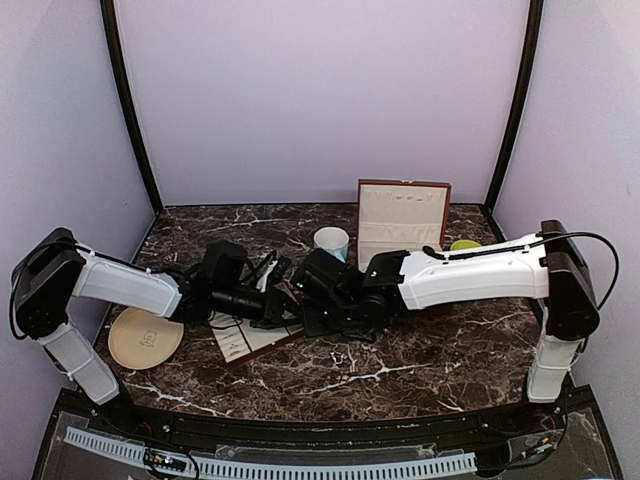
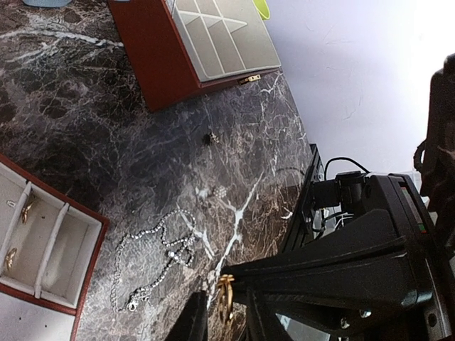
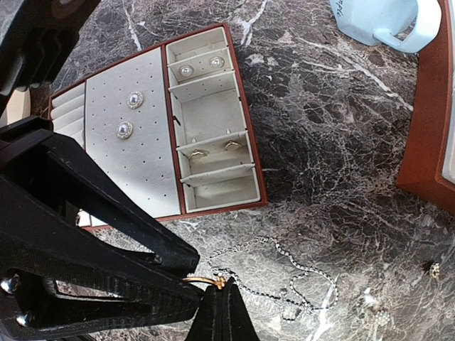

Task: Organize the mixed jewelry
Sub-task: Pass from the right arm to the left, then pass from the left arm to the right

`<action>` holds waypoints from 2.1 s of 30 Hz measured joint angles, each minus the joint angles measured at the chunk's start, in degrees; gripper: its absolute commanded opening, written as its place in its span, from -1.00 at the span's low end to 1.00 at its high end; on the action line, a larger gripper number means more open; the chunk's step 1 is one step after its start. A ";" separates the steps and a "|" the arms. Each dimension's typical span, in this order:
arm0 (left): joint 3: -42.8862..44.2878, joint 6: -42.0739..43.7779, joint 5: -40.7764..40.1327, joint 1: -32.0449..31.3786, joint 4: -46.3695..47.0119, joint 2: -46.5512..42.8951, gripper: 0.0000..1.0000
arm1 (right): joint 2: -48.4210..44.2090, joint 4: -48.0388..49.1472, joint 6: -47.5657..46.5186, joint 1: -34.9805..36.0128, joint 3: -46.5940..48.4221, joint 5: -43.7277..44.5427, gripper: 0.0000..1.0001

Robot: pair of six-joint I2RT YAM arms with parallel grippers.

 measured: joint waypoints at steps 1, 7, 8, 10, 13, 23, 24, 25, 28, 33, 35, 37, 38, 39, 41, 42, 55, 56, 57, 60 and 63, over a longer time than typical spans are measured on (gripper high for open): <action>0.11 0.11 0.00 -0.02 -0.11 0.09 -0.65 | 0.00 0.02 0.00 0.00 0.00 -0.04 -1.00; 0.68 0.52 0.00 -0.07 -0.17 0.50 -0.79 | 0.00 0.00 0.00 -0.09 0.00 -0.09 -1.00; 0.68 0.63 0.00 -0.09 -0.20 0.59 -0.81 | 0.00 0.00 0.00 -0.09 0.00 -0.09 -1.00; 0.68 0.70 0.02 -0.11 -0.37 0.74 -0.85 | 0.00 0.02 0.02 -0.09 0.00 -0.11 -1.00; 0.70 0.92 0.11 -0.20 -0.55 0.76 -0.98 | 0.00 0.02 0.02 -0.09 0.00 -0.20 -1.00; 0.59 1.31 -0.52 -0.33 -0.39 0.50 -1.00 | -1.77 0.04 -0.98 -0.44 -2.36 -0.33 -0.12; 0.52 1.33 -0.68 -0.37 -0.09 0.28 -1.00 | -2.89 0.44 -1.66 -0.66 -3.45 -0.42 -0.06; 0.48 1.33 -0.85 -0.42 0.31 -0.11 -1.00 | -4.24 0.83 -1.97 -0.94 -4.46 -0.59 -0.02; 0.28 1.73 -1.79 -0.50 1.27 -2.05 -1.00 | -9.81 3.17 -3.45 -1.95 -7.63 -1.95 0.05; -0.02 3.37 -3.26 -0.39 3.13 -6.32 -1.00 | -20.15 13.35 -4.94 -6.64 -15.63 -7.78 0.06; -1.01 3.78 -3.21 -0.02 5.03 -7.93 -1.00 | -23.23 18.49 -5.11 -9.20 -19.63 -11.87 0.06; -2.80 4.00 -2.60 0.42 8.09 -9.73 -1.00 | -24.61 23.89 -5.03 -11.37 -22.95 -16.41 0.03; -3.54 4.00 -2.10 0.63 9.38 -10.36 -1.00 | -24.79 25.81 -4.96 -12.09 -24.00 -18.16 0.01; -4.35 3.98 -1.07 0.92 11.17 -10.91 -1.00 | -24.81 28.39 -4.85 -12.79 -25.09 -20.68 0.00; -5.33 3.72 1.42 1.44 14.80 -11.54 -1.00 | -24.46 32.54 -4.66 -13.42 -26.16 -25.57 -0.04; -5.64 3.37 2.78 1.68 16.81 -11.67 -1.00 | -24.13 34.58 -4.55 -13.46 -26.21 -27.93 -0.06; -7.39 -5.03 15.28 2.54 36.50 -9.77 -1.00 | -21.94 51.10 -1.90 -13.46 -26.21 -45.72 -0.36; -7.39 -5.22 15.50 2.54 36.89 -9.70 -1.00 | -21.92 51.45 -1.77 -13.46 -26.21 -46.25 -0.39; -7.39 -5.42 15.74 2.54 37.13 -9.70 -1.00 | -21.86 51.69 -1.79 -13.46 -26.21 -46.66 -0.42; -7.39 -5.75 16.55 2.54 37.83 -9.70 -1.00 | -21.27 52.13 -1.68 -13.42 -26.21 -47.74 -0.49; -7.39 -5.79 16.76 2.54 37.81 -9.70 -1.00 | -20.33 52.37 -1.53 -13.22 -26.21 -48.68 -0.58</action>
